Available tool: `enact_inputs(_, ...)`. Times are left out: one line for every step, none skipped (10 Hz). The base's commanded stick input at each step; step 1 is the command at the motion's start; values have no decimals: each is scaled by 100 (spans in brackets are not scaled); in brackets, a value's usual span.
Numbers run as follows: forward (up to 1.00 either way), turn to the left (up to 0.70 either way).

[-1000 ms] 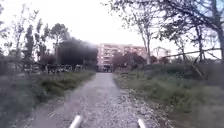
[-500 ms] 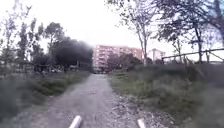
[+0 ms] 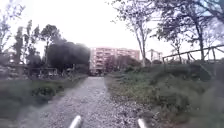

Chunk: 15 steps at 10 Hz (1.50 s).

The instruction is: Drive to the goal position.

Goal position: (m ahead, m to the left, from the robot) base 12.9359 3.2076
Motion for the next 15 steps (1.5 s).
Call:
enact_inputs(100, 0)
enact_inputs(100, 0)
enact_inputs(100, 0)
enact_inputs(100, 0)
enact_inputs(100, 17)
enact_inputs(100, 40)
enact_inputs(100, 15)
enact_inputs(100, 0)
enact_inputs(100, 0)
enact_inputs(100, 0)
enact_inputs(100, 0)
enact_inputs(100, 0)
enact_inputs(100, 0)
enact_inputs(100, 0)
enact_inputs(100, 0)
